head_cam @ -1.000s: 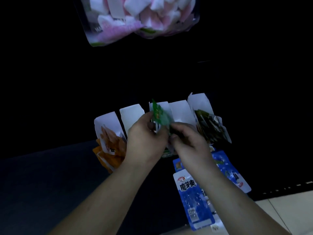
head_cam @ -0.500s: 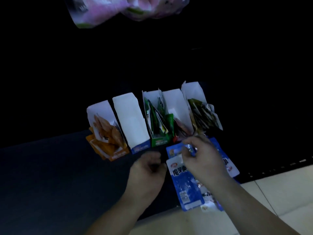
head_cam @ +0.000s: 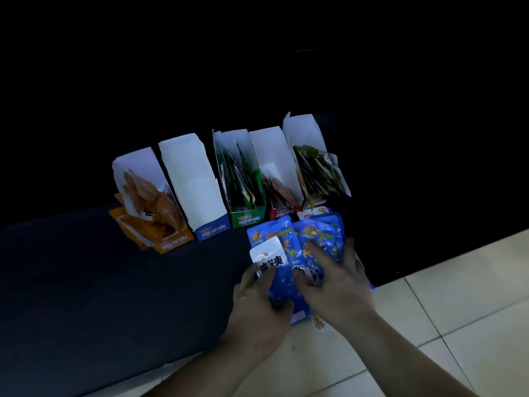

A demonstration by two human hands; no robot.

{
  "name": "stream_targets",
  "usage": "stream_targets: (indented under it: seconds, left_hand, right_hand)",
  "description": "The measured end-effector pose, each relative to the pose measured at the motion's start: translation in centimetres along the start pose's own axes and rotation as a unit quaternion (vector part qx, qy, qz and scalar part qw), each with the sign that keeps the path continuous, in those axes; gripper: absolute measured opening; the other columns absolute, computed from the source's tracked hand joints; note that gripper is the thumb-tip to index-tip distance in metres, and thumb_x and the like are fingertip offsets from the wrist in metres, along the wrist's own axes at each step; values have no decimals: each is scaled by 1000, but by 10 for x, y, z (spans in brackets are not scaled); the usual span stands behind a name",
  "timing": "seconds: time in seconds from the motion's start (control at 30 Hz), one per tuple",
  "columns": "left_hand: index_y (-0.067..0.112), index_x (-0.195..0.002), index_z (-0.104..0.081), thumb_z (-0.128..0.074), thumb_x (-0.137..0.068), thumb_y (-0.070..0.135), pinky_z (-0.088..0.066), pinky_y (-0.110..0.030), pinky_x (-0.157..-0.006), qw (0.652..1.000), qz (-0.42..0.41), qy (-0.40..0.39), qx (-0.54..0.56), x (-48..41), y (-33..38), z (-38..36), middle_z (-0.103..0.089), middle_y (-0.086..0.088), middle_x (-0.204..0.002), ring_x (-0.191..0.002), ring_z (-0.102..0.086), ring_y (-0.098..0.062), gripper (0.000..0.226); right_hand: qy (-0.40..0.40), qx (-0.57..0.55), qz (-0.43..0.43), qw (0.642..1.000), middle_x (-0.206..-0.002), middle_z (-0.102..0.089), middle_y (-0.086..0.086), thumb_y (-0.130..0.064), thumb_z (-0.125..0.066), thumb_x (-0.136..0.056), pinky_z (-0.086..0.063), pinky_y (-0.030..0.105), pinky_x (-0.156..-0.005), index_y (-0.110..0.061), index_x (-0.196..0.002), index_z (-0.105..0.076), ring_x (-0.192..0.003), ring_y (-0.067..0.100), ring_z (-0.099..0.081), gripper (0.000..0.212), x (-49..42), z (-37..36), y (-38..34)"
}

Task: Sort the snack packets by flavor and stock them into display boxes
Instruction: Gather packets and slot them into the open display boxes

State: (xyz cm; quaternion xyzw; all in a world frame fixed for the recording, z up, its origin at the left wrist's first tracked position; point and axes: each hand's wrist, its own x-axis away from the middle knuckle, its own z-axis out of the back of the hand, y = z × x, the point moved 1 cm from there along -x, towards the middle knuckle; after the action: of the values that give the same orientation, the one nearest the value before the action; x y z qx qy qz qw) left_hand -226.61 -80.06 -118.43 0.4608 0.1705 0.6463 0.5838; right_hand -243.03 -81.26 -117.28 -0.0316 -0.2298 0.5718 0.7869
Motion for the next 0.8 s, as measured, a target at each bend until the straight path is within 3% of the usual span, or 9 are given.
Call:
stream_targets:
  seconds: [0.17, 0.3, 0.37, 0.43, 0.5, 0.57, 0.6, 0.67, 0.8]
  left_hand:
    - [35, -154, -43, -65, -94, 26, -19, -7, -97, 998, -29, 0, -58, 0, -17, 14, -26, 17, -162, -136, -31, -12, 64]
    - [38, -152, -43, -67, -95, 24, -20, -9, -101, 997, -42, 22, -68, 0, -26, 24, -29, 14, -161, -136, -30, -13, 64]
    - [37, -151, -47, -68, -95, 23, -23, -10, -103, 995, -52, 41, -72, 2, -33, 28, -32, 11, -160, -134, -31, -12, 62]
    - [38, -148, -51, -67, -96, 25, -22, -11, -103, 993, -57, 63, -84, 4, -42, 32, -34, 10, -159, -132, -32, -12, 57]
    - [40, -145, -54, -66, -97, 26, -21, -14, -105, 991, -43, 88, -87, 4, -49, 39, -33, 4, -161, -137, -31, -17, 51]
    - [41, -143, -57, -66, -97, 26, -24, -19, -107, 991, -26, 99, -84, 3, -54, 44, -33, -1, -162, -140, -30, -21, 49]
    - [40, -142, -58, -67, -97, 25, -26, -21, -107, 991, -26, 103, -84, 3, -55, 45, -35, -2, -161, -139, -32, -22, 49]
    - [38, -137, -63, -73, -92, 24, -28, -23, -105, 990, -32, 120, -72, 1, -57, 43, -41, -3, -157, -135, -37, -25, 49]
    - [35, -134, -65, -83, -80, 18, -36, -26, -102, 984, -26, 176, -26, -4, -55, 34, -51, 2, -143, -124, -50, -26, 59]
  right_hand:
    - [11, 29, -19, 999, -156, -28, 2, -77, -52, -82, -22, 48, -117, -66, -147, -25, -144, 32, -24, 71, -2, -1, -9]
    - [-9, 60, 23, 998, -149, -22, 4, -76, -39, -84, -13, 61, -121, -64, -151, -5, -151, 45, -4, 77, 6, -24, -20]
    - [-32, 69, 31, 997, -152, -19, 4, -75, -35, -89, -13, 60, -123, -61, -153, 2, -152, 47, 4, 75, 8, -28, -29]
    - [-46, 62, 36, 996, -154, -17, 3, -72, -33, -94, -18, 57, -122, -59, -154, 2, -152, 46, 0, 71, 11, -24, -38]
    - [-35, 74, 61, 995, -152, -23, 4, -68, -32, -96, -28, 55, -117, -58, -155, -5, -148, 47, -17, 66, 16, -26, -45]
    - [42, 81, 95, 991, -140, -42, 7, -64, -38, -91, -45, 53, -100, -55, -153, -26, -125, 45, -46, 64, 21, -28, -48]
    - [70, 76, 99, 990, -135, -46, 7, -64, -41, -88, -50, 50, -93, -53, -152, -32, -114, 41, -52, 66, 20, -29, -47]
    - [86, 47, 95, 991, -137, -45, 7, -64, -46, -85, -52, 47, -90, -48, -152, -36, -111, 35, -51, 69, 16, -29, -43]
    - [101, -36, 146, 983, -151, -46, 6, -62, -48, -89, -60, 47, -85, -42, -147, -49, -131, 33, -50, 61, 16, -37, -34]
